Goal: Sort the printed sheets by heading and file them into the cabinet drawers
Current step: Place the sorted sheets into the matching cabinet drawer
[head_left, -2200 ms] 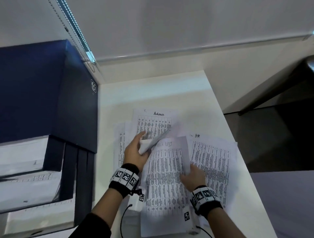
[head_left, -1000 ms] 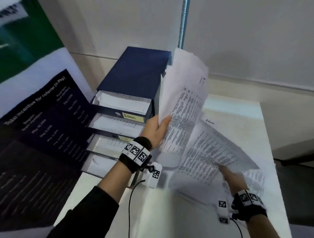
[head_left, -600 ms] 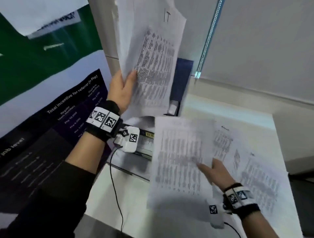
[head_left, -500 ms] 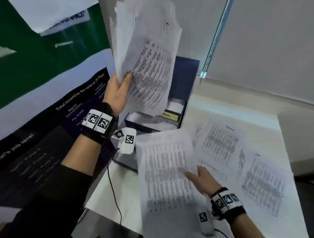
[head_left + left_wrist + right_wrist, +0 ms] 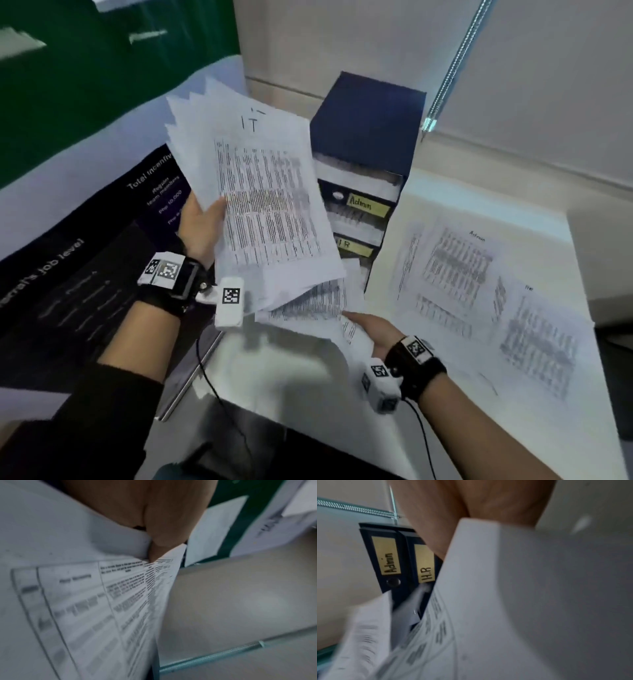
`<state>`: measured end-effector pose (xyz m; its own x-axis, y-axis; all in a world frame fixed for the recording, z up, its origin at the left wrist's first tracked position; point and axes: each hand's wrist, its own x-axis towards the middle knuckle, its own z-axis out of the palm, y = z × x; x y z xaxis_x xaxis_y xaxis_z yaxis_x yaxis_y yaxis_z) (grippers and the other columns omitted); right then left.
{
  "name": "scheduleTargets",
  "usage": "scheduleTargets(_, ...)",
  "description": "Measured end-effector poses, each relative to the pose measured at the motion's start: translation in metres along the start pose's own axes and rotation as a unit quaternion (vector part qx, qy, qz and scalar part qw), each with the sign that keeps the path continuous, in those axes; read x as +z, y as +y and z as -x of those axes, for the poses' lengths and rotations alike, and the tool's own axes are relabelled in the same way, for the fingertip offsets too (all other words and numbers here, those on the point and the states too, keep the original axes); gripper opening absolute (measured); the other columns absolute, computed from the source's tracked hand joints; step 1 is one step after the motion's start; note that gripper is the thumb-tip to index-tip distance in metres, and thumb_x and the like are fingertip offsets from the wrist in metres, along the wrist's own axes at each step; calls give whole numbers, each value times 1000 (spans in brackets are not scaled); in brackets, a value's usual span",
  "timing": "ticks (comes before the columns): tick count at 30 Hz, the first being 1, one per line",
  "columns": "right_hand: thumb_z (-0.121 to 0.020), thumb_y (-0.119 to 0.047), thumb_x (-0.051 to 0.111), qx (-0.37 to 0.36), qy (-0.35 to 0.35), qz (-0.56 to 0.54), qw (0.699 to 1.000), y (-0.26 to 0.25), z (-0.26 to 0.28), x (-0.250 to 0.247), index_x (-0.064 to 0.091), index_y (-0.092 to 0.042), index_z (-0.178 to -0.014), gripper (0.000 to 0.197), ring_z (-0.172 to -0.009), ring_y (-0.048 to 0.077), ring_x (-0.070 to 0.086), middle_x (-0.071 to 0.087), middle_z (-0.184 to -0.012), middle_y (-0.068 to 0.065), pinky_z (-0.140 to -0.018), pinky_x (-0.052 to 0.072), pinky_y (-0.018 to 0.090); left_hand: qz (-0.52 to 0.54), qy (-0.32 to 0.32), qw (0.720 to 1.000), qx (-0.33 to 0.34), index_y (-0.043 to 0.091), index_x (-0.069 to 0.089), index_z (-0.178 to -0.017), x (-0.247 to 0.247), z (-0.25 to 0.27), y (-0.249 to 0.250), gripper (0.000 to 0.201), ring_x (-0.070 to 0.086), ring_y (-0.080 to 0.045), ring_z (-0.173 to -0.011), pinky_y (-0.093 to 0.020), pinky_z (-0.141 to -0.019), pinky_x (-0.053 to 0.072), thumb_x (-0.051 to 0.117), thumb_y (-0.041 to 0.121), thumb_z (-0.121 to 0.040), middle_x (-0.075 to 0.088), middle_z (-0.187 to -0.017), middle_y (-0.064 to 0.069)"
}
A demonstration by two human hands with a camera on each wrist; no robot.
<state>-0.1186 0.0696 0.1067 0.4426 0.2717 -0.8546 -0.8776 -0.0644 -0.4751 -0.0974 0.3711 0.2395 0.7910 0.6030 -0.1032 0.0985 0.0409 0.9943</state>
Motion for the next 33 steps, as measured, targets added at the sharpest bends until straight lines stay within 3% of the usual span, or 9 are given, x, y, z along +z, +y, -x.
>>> scheduleTargets(2, -97, -19, 57, -25, 0, -23, 999, -14, 4, 0, 67, 3, -108, 27, -70, 29, 71, 72, -90, 20, -61, 59, 34, -3, -2, 1000, -15, 11, 53, -136, -15, -3, -5, 49, 60, -14, -115, -15, -92, 50, 60, 13, -88, 63, -127, 4)
scheduleTargets(6, -95, -14, 59, -62, 44, -30, 997, -42, 2, 1, 60, 5, -121, 32, -67, 30, 71, 70, -96, 22, -58, 58, 36, 45, -22, 999, -12, 11, 58, -132, -38, -20, -12, 51, 64, -21, -115, -46, -105, 47, 64, 16, -82, 67, -124, -5)
scheduleTargets(11, -98, -19, 52, -73, 77, -27, 994, -68, -4, 20, 58, 4, -124, 36, -69, 28, 71, 71, -95, 19, -56, 58, 34, 137, -67, 987, -58, 7, 55, -134, -34, -14, 28, 39, 67, -25, -110, -45, -91, 55, 54, 6, -95, 67, -124, -9)
scheduleTargets(15, -95, -39, 55, -43, -63, -171, 982, -61, 22, 31, 60, -5, -97, 34, -59, 24, 68, 69, -73, 18, -54, 59, 31, 188, -101, 964, -158, 2, 54, -133, -33, -11, 24, 34, 72, -24, -96, -36, -71, 59, 45, 12, -102, 66, -122, -15)
scheduleTargets(18, -87, -39, 68, -6, -129, -178, 975, -28, 40, 36, 61, -6, -107, 39, -77, 29, 68, 66, -101, 21, -74, 60, 41, 207, -128, 941, -234, 1, 50, -135, -35, -6, 13, 36, 72, -26, -92, -36, -67, 59, 41, 16, -104, 64, -126, -16)
scheduleTargets(21, -85, -41, 69, 19, -124, -196, 973, -11, 27, 41, 48, -14, -118, 47, -72, 25, 69, 68, -117, 15, -66, 57, 33, 219, -139, 926, -274, 0, 48, -137, -34, -1, 1, 37, 71, -25, -89, -34, -61, 59, 38, 16, -105, 63, -126, -15)
scheduleTargets(25, -77, -50, 76, 17, -83, -175, 981, -22, 8, 61, 43, -15, -100, 53, -86, 32, 69, 62, -123, 26, -68, 59, 38, 213, -125, 921, -302, 0, 49, -136, -37, -1, -10, 37, 71, -22, -83, -31, -58, 59, 39, 17, -104, 66, -116, -13)
scheduleTargets(30, -89, -35, 64, 12, -74, -210, 975, -40, -16, 87, 64, -4, -93, 32, -60, 17, 69, 73, -78, 12, -53, 59, 25, 217, -123, 915, -316, 4, 50, -138, -39, -3, -14, 39, 67, -24, -104, -33, -67, 60, 41, 18, -103, 61, -132, -14)
scheduleTargets(33, -100, -19, 49, -14, -42, -180, 983, -52, -9, 76, 60, -7, -76, 29, -30, 6, 48, 56, -42, -3, -31, 40, 14, 231, -119, 911, -321, 3, 53, -134, -39, -3, -17, 36, 70, -23, -95, -36, -73, 60, 42, 18, -103, 62, -130, -13)
